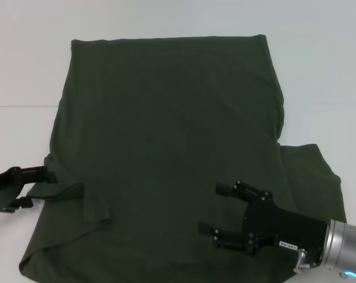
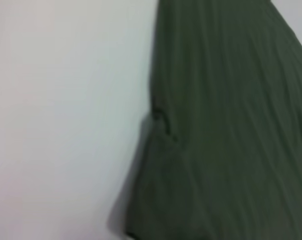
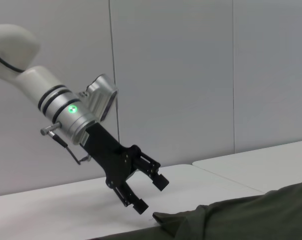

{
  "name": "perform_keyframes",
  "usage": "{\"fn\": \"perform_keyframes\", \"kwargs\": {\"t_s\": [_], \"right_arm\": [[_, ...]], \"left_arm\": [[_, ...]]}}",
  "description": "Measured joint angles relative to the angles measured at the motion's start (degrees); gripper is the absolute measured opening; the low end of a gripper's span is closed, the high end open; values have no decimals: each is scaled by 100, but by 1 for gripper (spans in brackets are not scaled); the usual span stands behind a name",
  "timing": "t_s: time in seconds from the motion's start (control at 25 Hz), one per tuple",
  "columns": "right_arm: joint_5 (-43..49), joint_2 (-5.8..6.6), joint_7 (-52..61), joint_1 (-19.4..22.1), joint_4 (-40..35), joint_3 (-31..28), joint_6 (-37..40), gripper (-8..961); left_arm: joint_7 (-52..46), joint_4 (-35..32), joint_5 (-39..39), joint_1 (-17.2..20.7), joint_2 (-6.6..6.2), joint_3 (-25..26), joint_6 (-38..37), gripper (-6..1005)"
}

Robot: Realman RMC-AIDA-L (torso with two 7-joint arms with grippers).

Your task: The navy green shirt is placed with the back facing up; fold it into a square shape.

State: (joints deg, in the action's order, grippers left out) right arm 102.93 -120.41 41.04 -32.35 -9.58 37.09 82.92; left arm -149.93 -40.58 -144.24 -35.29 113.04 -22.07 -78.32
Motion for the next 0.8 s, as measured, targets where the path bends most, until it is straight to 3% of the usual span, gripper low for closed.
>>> {"fn": "perform_keyframes", "kwargs": {"t_s": [0.8], "right_arm": [[-2,0,-6,-8,0,0,-57,912]], "left_arm": [[-140,520,190,88,45,331,618,931]]}}
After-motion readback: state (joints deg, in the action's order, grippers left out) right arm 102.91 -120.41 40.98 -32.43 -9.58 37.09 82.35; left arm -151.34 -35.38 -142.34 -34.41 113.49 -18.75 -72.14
